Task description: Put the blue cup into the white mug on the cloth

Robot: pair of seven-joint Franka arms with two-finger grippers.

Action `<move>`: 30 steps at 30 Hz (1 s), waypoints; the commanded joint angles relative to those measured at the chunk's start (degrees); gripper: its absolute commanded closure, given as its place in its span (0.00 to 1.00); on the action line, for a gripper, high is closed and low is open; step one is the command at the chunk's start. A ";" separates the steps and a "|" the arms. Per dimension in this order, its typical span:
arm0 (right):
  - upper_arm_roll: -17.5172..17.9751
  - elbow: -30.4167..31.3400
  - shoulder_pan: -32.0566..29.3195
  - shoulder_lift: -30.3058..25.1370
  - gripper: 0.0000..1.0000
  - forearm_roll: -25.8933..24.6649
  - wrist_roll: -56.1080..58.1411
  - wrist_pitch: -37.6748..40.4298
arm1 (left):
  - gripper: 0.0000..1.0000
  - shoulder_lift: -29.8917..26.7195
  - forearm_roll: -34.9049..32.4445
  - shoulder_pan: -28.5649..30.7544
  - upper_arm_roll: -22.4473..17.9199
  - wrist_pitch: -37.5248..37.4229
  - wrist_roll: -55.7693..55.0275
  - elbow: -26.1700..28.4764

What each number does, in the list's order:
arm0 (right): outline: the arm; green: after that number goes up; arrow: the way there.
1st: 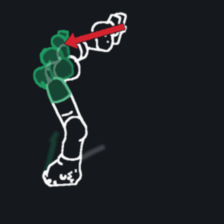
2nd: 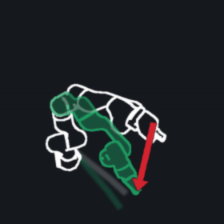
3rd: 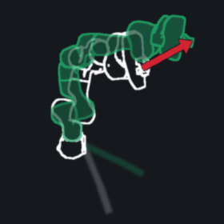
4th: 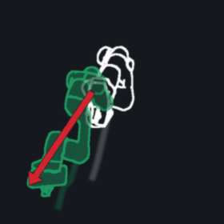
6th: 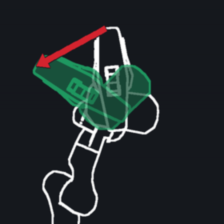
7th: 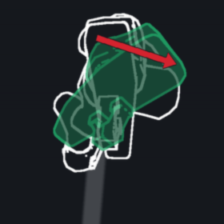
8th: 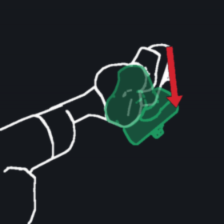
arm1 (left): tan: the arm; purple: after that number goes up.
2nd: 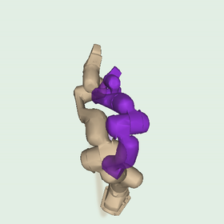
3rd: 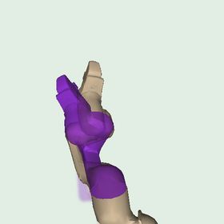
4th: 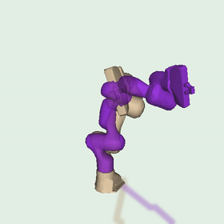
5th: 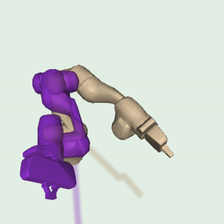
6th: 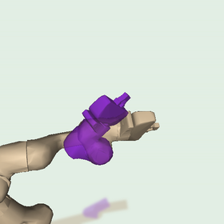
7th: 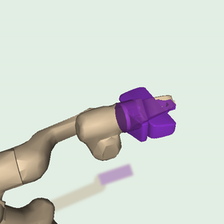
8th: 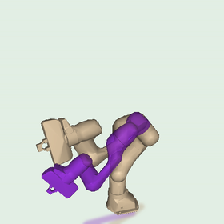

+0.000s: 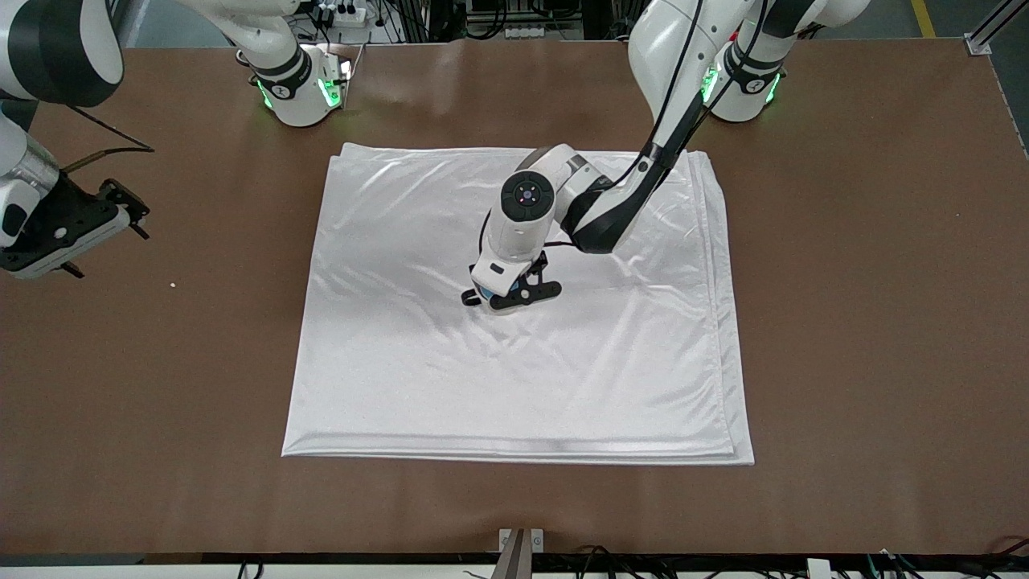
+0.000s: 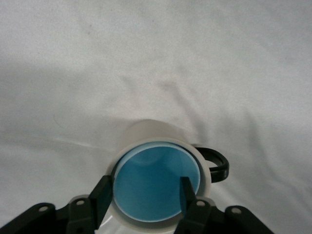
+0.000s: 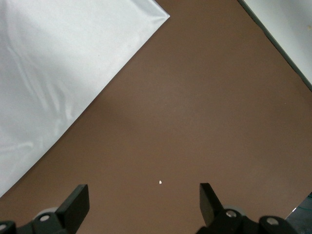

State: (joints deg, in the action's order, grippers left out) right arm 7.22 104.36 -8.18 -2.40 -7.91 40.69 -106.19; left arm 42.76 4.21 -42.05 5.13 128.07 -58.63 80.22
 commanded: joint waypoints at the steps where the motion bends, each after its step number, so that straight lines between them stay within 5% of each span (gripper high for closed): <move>1: 0.69 -2.58 -1.84 0.38 0.00 1.66 -3.86 2.12 | 0.00 -2.42 0.44 -0.58 -1.00 -0.19 -0.34 0.02; 14: 0.77 -6.19 -2.99 1.08 0.00 3.69 -25.03 5.38 | 0.00 -5.76 -8.17 3.46 -1.09 -3.26 1.41 0.55; 30: 0.77 -6.72 -3.69 1.08 0.00 6.77 -38.93 7.23 | 0.00 -7.61 -8.52 15.76 -0.91 -10.65 14.85 0.64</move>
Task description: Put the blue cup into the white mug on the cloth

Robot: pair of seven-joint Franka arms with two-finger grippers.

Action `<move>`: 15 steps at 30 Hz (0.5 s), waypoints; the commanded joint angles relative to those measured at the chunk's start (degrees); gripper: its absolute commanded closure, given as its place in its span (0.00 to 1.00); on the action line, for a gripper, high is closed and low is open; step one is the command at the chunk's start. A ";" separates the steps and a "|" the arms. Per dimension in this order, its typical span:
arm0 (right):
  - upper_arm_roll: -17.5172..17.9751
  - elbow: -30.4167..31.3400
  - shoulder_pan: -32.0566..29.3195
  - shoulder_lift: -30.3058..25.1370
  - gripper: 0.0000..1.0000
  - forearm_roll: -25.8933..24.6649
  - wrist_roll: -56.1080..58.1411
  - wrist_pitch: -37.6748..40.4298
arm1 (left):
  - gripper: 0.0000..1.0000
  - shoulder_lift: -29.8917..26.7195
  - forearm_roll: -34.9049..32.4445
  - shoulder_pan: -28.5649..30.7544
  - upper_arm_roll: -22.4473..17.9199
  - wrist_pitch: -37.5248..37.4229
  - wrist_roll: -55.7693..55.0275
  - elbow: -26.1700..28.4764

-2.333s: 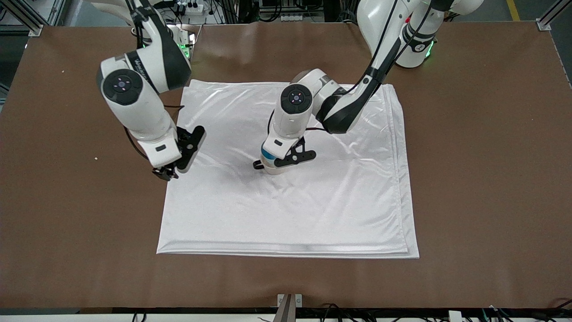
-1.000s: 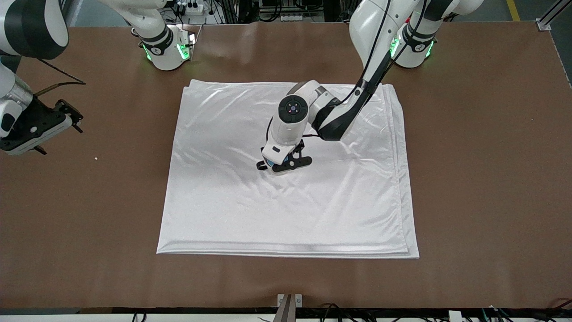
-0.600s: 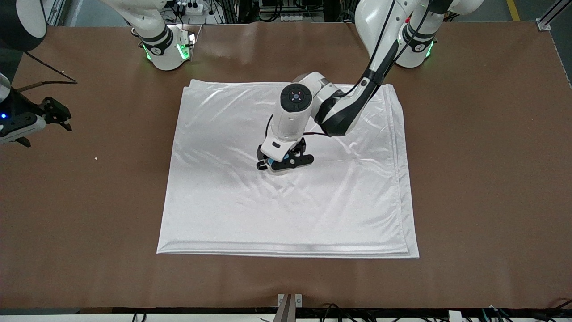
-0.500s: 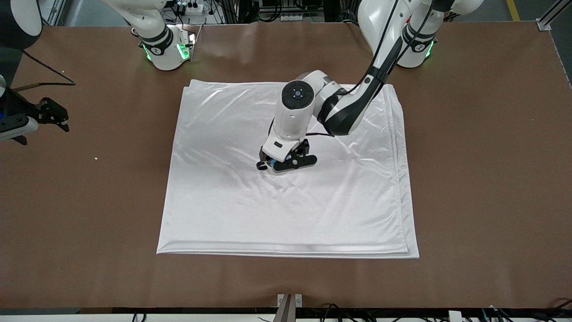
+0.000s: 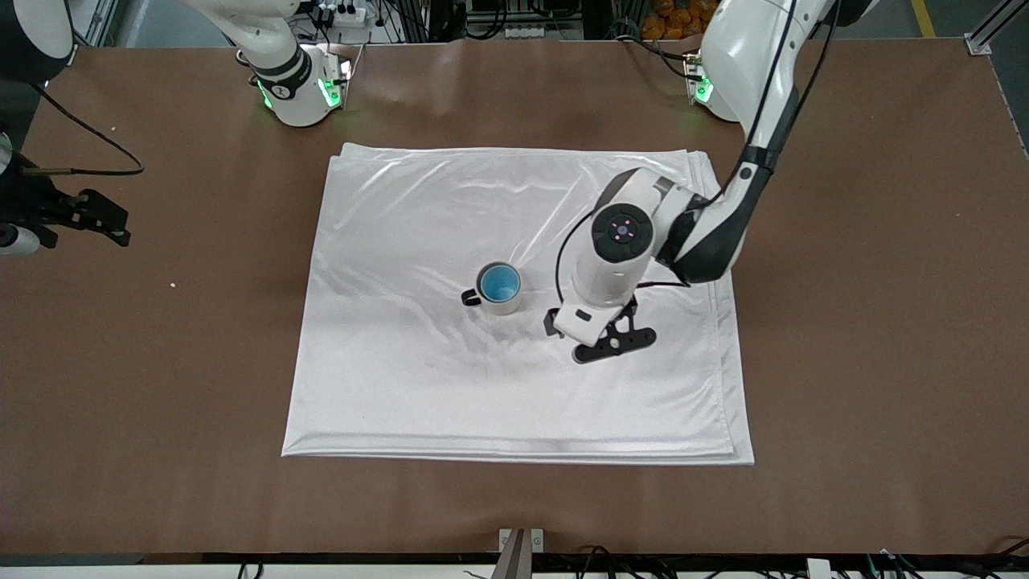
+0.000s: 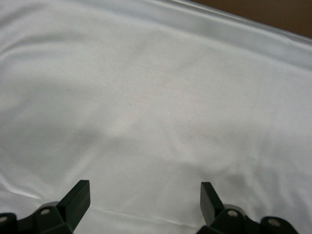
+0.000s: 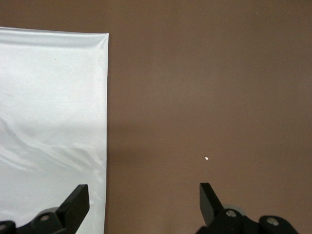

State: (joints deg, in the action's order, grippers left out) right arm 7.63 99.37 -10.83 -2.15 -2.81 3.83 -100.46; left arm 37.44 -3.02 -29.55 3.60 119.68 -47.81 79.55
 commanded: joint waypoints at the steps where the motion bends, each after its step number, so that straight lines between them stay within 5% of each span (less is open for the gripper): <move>1: 0.36 -1.72 -1.12 0.83 0.00 1.67 -1.98 1.58 | 0.00 -2.55 -1.29 4.32 0.71 -2.43 5.34 1.22; 15: 0.45 -2.07 -0.68 0.13 0.00 1.84 -1.19 2.81 | 0.00 -3.95 -0.76 14.16 0.80 -3.05 18.79 1.30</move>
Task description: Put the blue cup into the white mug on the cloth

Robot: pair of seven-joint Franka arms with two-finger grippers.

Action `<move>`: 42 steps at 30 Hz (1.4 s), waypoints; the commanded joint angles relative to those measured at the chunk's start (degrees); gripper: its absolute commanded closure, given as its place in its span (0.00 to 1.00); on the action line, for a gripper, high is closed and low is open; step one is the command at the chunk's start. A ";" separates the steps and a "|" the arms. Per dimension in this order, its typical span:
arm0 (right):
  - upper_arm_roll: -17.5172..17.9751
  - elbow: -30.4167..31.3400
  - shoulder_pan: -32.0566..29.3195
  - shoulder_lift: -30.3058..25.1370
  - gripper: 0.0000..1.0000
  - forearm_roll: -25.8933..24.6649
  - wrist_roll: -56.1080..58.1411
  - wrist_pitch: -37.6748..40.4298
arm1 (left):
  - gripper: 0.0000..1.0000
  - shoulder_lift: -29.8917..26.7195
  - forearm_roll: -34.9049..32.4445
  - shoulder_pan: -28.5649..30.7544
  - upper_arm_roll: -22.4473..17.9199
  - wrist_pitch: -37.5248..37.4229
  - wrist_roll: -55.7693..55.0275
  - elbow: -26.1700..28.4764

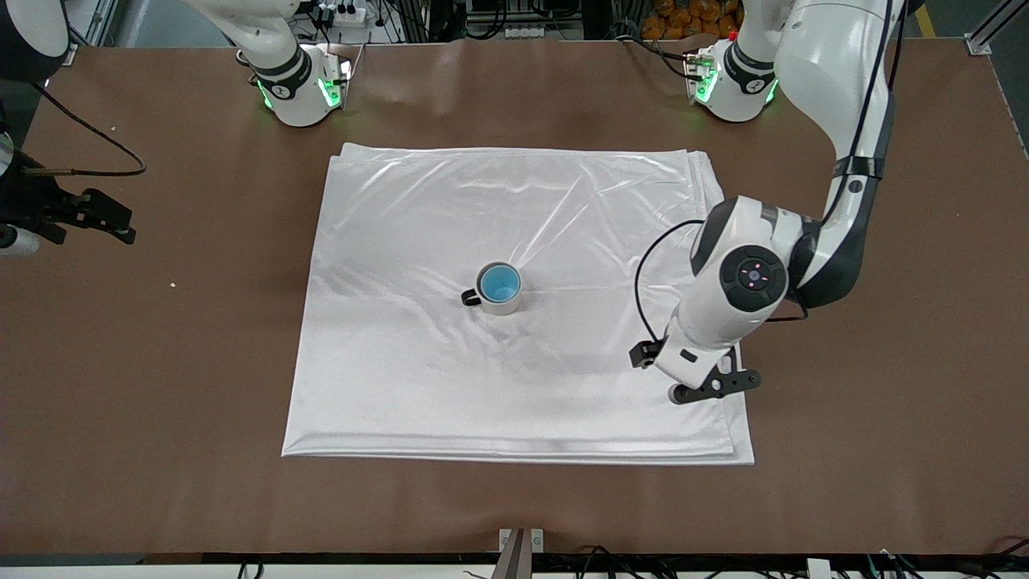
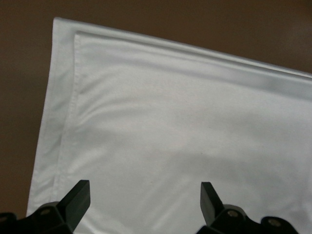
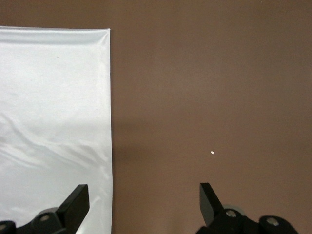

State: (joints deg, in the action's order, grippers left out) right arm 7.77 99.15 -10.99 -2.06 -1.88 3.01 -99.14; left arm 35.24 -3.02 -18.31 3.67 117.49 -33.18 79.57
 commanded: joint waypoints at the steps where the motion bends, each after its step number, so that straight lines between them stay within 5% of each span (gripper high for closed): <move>1: 0.23 -1.86 -0.61 -0.05 0.00 0.91 -0.37 1.58 | 0.00 -2.02 -0.67 3.80 0.81 -1.21 5.40 1.29; 12: -0.12 -1.86 0.44 -0.58 0.00 0.91 -0.99 2.46 | 0.00 -6.76 -0.32 15.40 1.25 -10.87 24.99 1.47; 17: -6.18 -1.86 5.71 -0.93 0.00 0.91 -1.08 2.02 | 0.00 -9.31 0.21 19.62 1.25 -15.18 27.82 1.56; 25: -7.68 -1.77 6.33 -0.75 0.00 0.91 -1.08 1.58 | 0.00 -17.91 2.32 24.11 1.25 -17.03 31.16 9.63; 31: -7.42 -1.86 5.54 -0.67 0.00 0.91 -1.08 1.76 | 0.00 -26.61 4.16 24.99 0.81 -17.38 33.53 17.54; 42: -7.69 -1.94 5.46 -0.31 0.00 0.91 -1.08 1.76 | 0.00 -31.37 4.78 17.52 -7.10 -21.43 37.31 17.64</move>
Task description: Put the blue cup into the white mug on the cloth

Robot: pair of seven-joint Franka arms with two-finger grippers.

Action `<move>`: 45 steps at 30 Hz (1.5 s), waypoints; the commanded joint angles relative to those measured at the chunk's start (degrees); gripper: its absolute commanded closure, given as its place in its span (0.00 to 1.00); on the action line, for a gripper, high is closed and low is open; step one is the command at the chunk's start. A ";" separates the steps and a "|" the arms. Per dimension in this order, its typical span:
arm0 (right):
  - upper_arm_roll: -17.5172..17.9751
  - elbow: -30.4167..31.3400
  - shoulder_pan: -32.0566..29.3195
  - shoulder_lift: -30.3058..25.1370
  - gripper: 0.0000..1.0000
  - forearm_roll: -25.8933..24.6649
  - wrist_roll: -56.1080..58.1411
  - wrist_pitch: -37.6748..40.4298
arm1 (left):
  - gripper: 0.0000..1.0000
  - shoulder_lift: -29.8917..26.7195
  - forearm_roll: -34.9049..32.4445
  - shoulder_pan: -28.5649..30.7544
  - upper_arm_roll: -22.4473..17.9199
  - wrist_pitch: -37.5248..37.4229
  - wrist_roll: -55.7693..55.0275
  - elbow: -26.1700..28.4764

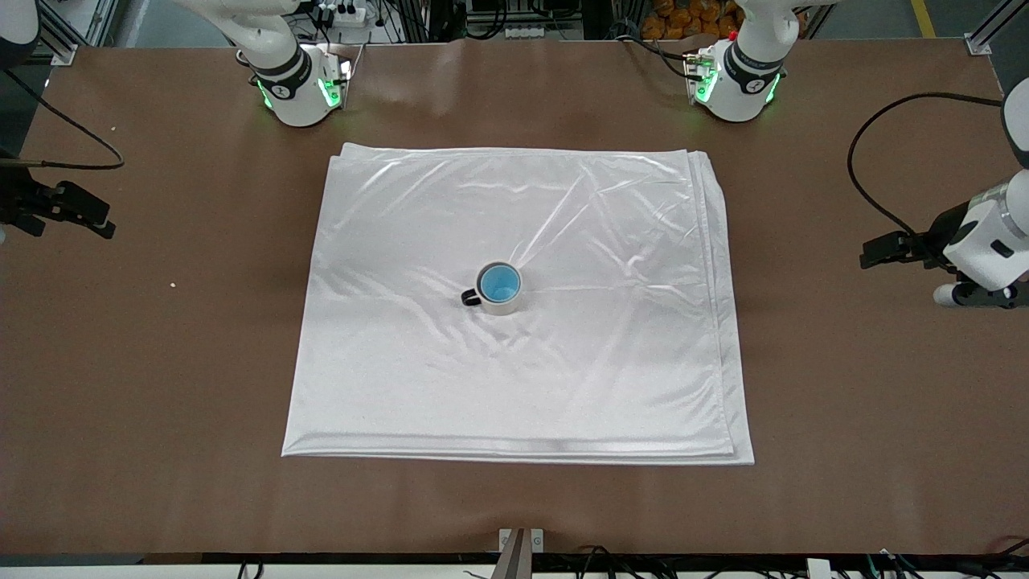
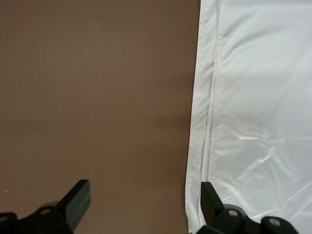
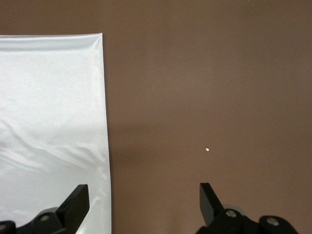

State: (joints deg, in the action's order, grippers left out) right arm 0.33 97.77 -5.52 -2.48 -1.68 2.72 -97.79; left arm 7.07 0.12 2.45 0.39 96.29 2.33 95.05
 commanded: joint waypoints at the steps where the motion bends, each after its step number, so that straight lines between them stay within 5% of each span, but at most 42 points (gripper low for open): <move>1: -0.33 -0.48 -0.02 0.19 0.00 0.71 -0.78 0.41 | 0.00 -3.64 1.64 -3.42 -3.90 -0.23 1.80 2.25; 45: 0.03 -0.39 0.33 -0.16 0.00 0.71 -1.93 1.20 | 0.00 -6.37 1.55 -5.53 -1.79 -1.81 1.71 -3.64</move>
State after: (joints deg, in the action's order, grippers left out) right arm 0.35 97.78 -5.27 -2.41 -1.50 1.82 -97.46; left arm 0.75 0.33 -3.16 -1.36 95.81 2.64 92.12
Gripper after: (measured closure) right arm 0.000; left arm 0.000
